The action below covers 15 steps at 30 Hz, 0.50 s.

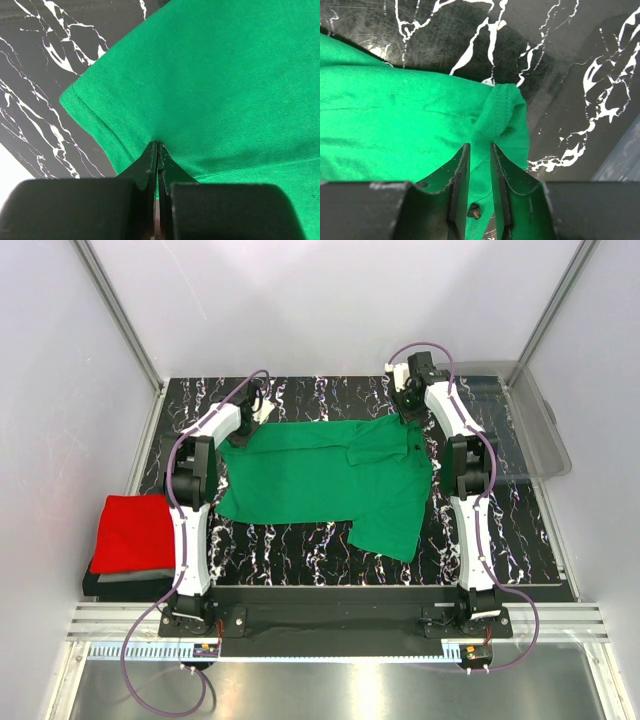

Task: Fold and stack the t-shirts
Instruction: Fold the tshirt

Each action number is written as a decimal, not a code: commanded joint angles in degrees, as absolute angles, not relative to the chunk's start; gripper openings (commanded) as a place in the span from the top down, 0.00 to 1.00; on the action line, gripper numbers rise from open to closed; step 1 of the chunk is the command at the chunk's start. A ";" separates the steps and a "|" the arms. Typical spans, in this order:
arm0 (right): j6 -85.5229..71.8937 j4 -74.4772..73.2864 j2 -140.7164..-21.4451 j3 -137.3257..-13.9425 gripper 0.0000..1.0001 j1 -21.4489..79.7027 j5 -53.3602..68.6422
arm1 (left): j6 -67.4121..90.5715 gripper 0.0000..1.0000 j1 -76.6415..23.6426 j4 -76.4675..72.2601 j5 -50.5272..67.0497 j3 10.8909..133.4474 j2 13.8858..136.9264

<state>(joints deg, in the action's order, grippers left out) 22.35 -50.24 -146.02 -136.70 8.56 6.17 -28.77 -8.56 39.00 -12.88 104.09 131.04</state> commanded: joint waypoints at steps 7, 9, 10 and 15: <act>23.20 -47.55 -145.54 -140.45 0.71 8.61 3.87 | -29.00 1.00 -8.00 38.23 -12.83 105.47 132.19; 23.03 -47.46 -146.16 -141.06 0.70 8.61 4.04 | -29.00 1.00 -8.00 38.15 -12.83 105.29 132.10; 23.03 -47.29 -146.42 -141.24 0.70 8.61 4.04 | -29.00 1.00 -8.00 38.23 -12.83 105.12 132.01; 23.03 -46.93 -147.83 -142.47 0.69 8.61 4.04 | -29.18 1.00 -8.00 38.23 -12.92 104.94 131.92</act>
